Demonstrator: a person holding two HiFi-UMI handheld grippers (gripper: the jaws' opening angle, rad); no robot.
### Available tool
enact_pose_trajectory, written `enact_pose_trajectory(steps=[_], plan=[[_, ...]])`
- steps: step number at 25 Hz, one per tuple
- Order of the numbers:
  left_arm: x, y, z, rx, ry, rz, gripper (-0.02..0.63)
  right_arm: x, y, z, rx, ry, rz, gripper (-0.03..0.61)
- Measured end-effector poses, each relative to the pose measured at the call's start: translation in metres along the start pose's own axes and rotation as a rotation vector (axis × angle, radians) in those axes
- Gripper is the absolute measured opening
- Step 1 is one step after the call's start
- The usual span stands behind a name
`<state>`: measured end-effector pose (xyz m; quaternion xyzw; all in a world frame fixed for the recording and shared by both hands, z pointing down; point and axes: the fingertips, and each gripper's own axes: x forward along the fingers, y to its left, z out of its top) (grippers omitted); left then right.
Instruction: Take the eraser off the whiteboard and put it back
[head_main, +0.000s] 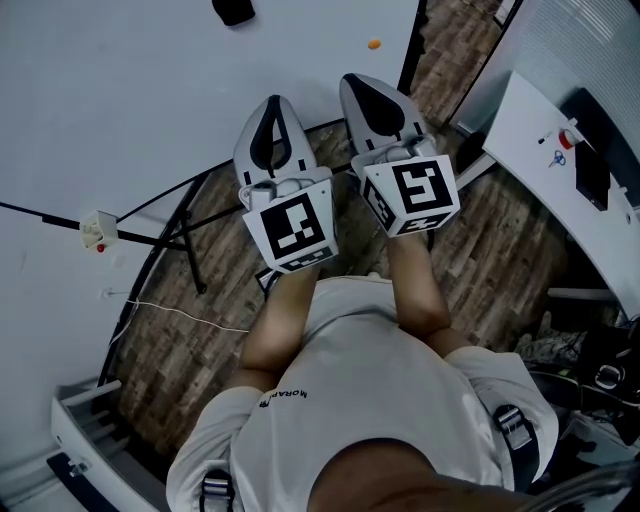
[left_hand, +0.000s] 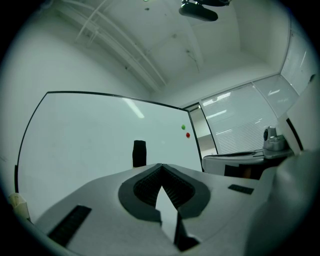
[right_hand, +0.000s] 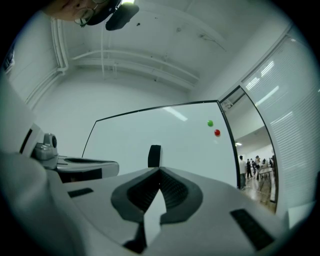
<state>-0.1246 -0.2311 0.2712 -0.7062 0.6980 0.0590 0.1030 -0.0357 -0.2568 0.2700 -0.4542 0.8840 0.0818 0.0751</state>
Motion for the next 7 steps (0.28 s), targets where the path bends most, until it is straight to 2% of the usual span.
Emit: enact_pose_trajectory(steps=[7], plan=[[0.0048, -0.0026, 0.0029, 0.001, -0.017, -0.01, 0.003, 0.0026, -0.0051, 0.0016, -0.005, -0.011, -0.003, 0.012]])
